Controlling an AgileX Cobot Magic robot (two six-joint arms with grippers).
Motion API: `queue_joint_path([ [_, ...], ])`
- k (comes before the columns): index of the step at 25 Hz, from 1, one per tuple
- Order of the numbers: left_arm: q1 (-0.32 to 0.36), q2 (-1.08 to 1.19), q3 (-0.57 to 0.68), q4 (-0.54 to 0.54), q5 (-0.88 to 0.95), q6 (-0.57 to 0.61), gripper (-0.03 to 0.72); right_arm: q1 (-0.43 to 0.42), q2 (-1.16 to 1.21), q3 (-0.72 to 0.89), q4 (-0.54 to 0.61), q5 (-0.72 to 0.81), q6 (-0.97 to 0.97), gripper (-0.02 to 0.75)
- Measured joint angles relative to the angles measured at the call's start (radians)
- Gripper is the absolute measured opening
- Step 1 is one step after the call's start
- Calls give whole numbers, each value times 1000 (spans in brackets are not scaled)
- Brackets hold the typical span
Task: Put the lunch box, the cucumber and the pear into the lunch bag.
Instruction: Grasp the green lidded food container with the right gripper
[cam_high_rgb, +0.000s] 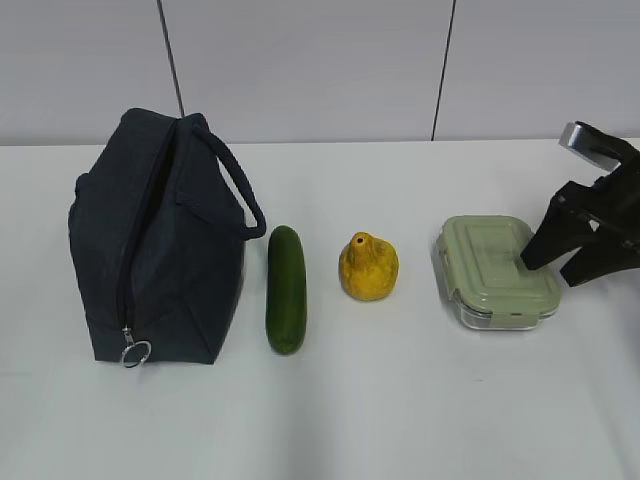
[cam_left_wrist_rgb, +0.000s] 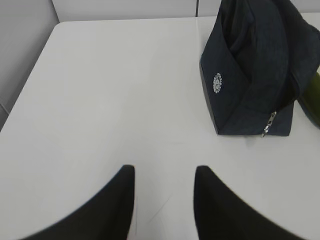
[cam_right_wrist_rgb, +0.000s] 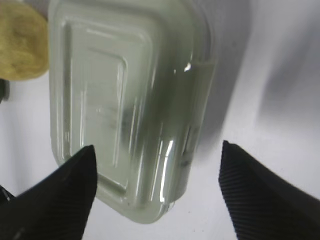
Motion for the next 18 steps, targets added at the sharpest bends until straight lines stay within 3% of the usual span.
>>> queue_joint_path([
  [5,0,0,0,0,0,0,239,0,-75,112,8,-55,-42,592],
  [12,0,0,0,0,0,0,239,0,-91,125,130,-33,-130,592],
  [18,0,0,0,0,0,0,239,0,-91,125,145,-29,-165,592],
])
